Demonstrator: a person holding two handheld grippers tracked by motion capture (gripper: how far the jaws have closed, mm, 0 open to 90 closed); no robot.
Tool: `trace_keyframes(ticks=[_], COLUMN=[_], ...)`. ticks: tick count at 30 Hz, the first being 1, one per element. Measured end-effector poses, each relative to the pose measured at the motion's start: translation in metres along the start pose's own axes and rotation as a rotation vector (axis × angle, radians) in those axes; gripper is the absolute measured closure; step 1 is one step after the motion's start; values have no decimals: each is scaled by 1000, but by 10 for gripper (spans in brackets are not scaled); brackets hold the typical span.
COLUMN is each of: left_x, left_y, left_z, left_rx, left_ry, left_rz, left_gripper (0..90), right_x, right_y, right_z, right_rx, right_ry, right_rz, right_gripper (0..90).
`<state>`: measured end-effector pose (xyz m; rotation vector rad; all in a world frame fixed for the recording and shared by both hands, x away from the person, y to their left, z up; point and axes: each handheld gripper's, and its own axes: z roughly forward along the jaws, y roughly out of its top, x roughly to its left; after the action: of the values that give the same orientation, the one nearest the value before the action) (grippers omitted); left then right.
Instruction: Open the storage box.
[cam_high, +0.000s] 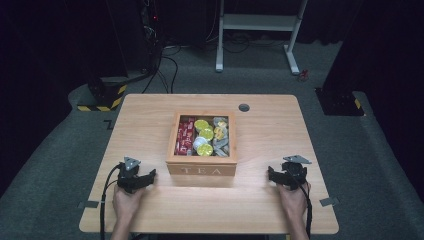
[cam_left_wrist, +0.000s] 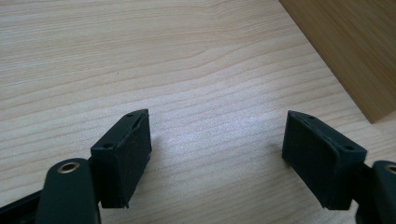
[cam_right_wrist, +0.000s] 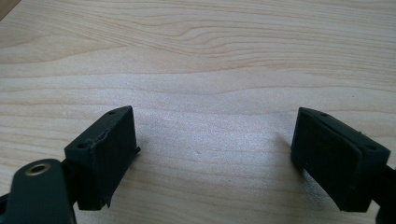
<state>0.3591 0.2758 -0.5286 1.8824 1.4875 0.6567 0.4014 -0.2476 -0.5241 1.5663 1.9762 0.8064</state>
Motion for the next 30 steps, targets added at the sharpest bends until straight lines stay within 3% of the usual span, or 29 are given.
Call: trace_keyframes(ticks=[15,30], left_x=[5,-5], left_y=[-1,-2], left_z=[-2,-18], left_rx=[-13,-58], left_ry=[-50,-118], left_rz=[-34,8], left_gripper=[220,243], right_x=[0,-1], right_y=[0,0], right_z=[0,-1], right_rx=[-4,-7], right_ry=[-3,-10], right_rz=[2,10], right_gripper=[153,177])
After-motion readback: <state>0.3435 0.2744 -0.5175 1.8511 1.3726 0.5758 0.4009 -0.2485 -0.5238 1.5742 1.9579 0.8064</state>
